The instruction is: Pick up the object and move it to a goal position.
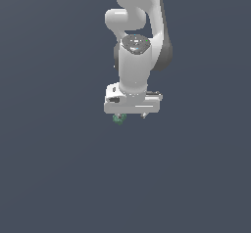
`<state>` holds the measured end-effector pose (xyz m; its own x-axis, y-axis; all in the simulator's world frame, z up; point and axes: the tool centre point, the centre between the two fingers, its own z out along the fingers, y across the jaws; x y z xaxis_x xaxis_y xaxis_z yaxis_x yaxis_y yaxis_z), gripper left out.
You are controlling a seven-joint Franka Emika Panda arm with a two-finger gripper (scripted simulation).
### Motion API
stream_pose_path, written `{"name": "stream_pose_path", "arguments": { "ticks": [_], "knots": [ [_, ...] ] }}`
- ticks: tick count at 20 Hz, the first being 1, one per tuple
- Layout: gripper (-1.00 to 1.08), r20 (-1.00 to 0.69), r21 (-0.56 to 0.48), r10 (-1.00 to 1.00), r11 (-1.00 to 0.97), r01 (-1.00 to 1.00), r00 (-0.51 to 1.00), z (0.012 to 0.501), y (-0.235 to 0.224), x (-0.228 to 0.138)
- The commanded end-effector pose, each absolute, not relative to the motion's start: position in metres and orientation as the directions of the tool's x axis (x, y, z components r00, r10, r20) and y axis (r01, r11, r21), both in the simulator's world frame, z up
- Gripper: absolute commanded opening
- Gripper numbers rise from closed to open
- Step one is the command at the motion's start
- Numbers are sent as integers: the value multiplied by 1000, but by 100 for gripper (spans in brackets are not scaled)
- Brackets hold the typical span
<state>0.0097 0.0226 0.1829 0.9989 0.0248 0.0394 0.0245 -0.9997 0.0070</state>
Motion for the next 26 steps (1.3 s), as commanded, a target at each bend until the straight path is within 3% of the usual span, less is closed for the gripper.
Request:
{"name": "stream_pose_path", "arguments": {
  "ticks": [1, 16, 26],
  "knots": [
    [100, 39, 7, 25, -1000, 25, 999, 183, 23, 10],
    [100, 21, 19, 7, -1000, 7, 1000, 181, -6, 3],
    [100, 17, 9, -125, -992, -126, 992, 159, -11, -15]
  ]
}}
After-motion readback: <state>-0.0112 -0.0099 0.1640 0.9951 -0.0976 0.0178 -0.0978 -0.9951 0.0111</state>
